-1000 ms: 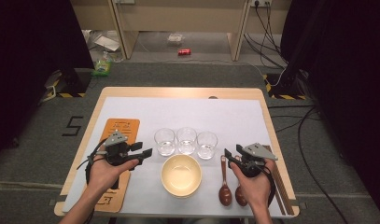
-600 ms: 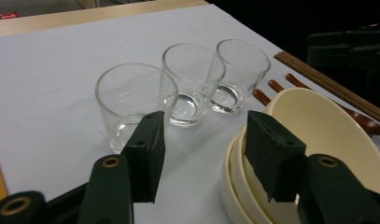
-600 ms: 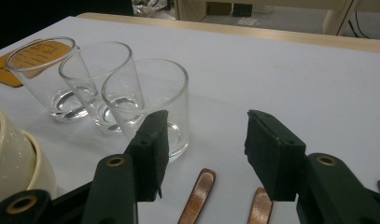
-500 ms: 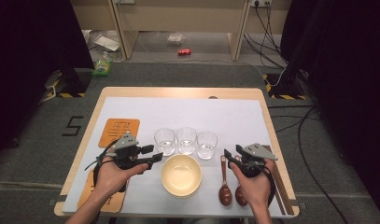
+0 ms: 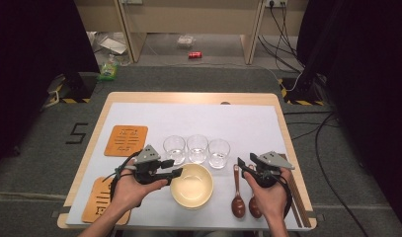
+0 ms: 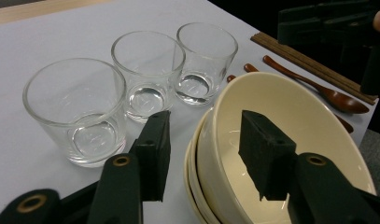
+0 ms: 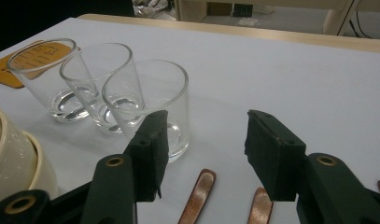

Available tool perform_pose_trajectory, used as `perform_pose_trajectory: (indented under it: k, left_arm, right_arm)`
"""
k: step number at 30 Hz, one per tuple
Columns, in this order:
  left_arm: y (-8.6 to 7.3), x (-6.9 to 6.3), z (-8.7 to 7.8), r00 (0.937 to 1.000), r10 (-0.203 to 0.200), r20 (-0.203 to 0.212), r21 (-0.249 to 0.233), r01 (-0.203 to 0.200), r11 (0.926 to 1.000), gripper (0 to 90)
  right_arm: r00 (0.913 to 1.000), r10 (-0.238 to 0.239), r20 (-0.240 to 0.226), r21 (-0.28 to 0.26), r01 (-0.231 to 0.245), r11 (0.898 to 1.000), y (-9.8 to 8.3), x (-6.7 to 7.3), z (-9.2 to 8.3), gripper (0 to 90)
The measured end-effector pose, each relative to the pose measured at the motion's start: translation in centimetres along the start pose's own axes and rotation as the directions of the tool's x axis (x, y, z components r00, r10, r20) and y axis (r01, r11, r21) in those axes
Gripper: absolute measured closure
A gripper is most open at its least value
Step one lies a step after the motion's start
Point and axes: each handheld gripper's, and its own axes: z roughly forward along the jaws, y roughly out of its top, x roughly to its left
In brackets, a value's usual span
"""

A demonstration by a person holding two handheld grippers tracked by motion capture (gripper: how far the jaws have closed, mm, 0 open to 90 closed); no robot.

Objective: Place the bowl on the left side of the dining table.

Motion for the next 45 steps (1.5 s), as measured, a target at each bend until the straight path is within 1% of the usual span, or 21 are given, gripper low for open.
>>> perform_pose_trajectory:
  k: [3,9,15,19,21,24,25,28,30,36,40,41,43,44,45]
  left_arm:
    - [-0.1,-0.2,0.4,0.9999,0.015,-0.009,0.008,-0.014,0.9999,56.6]
    - [-0.5,-0.3,1.2,0.9994,0.028,-0.021,0.021,-0.028,0.9994,61.9]
    - [-0.8,-0.6,1.7,0.9982,0.051,-0.032,0.04,-0.05,0.998,65.3]
    - [-0.7,-0.9,1.9,0.9959,0.072,-0.055,0.041,-0.07,0.9967,68.4]
    - [-0.6,-1.0,2.0,0.9955,0.076,-0.056,0.047,-0.074,0.9962,69.6]
    - [-0.5,-1.2,2.3,0.9926,0.1,-0.069,0.065,-0.095,0.9933,71.3]
    - [-0.5,-1.2,2.4,0.9922,0.102,-0.071,0.07,-0.097,0.9928,71.7]
    - [-0.6,-1.2,2.7,0.9916,0.107,-0.073,0.08,-0.101,0.9917,72.4]
    - [-0.7,-1.2,2.8,0.991,0.11,-0.075,0.087,-0.104,0.9908,74.4]
    - [-0.5,-1.2,2.8,0.9874,0.137,-0.08,0.099,-0.129,0.9867,78.3]
    - [-0.5,-1.4,2.7,0.9807,0.171,-0.095,0.103,-0.161,0.9815,79.4]
    - [-0.5,-1.6,2.7,0.9773,0.186,-0.102,0.105,-0.175,0.979,79.6]
    - [-0.6,-1.9,2.7,0.9675,0.222,-0.122,0.112,-0.209,0.9716,80.1]
    - [-0.6,-1.9,2.7,0.9675,0.222,-0.122,0.112,-0.209,0.9716,80.2]
    - [-0.5,-2.0,2.8,0.9654,0.227,-0.128,0.114,-0.214,0.9703,80.3]
  right_arm:
    - [1.0,-0.001,0.0,-0.001,0.001,1.0,0.0,0.0,0.0,49.3]
    - [1.0,-0.002,0.0,0.0,0.002,1.0,-0.1,0.0,0.0,49.3]
    - [1.0,-0.001,0.0,0.0,0.001,1.0,-0.1,0.0,0.1,49.3]
    - [1.0,-0.005,-0.003,0.002,0.005,1.0,-0.1,0.0,0.1,49.2]
    - [1.0,-0.002,-0.003,0.005,0.002,1.0,-0.1,0.0,0.2,49.1]
    - [1.0,0.0,-0.003,0.007,0.0,1.0,-0.2,0.1,0.2,49.1]
    - [1.0,-0.006,-0.002,0.005,0.006,1.0,-0.2,0.0,0.2,49.1]
    - [1.0,0.0,-0.003,0.006,0.0,1.0,-0.2,0.0,0.2,49.0]
    - [1.0,0.003,-0.005,0.003,-0.003,1.0,-0.2,0.0,0.2,48.9]
    - [1.0,0.002,-0.004,0.006,-0.002,1.0,-0.2,0.0,0.2,48.8]
    - [1.0,0.002,-0.006,0.008,-0.002,1.0,-0.3,0.0,0.3,48.8]
    - [1.0,0.002,-0.007,0.009,-0.002,1.0,-0.3,0.0,0.3,48.8]
    - [1.0,0.003,-0.007,0.009,-0.003,1.0,-0.3,0.0,0.3,48.8]
    - [1.0,0.003,-0.007,0.009,-0.003,1.0,-0.3,0.0,0.3,48.8]
    - [1.0,0.002,-0.006,0.008,-0.002,1.0,-0.3,-0.1,0.3,48.8]
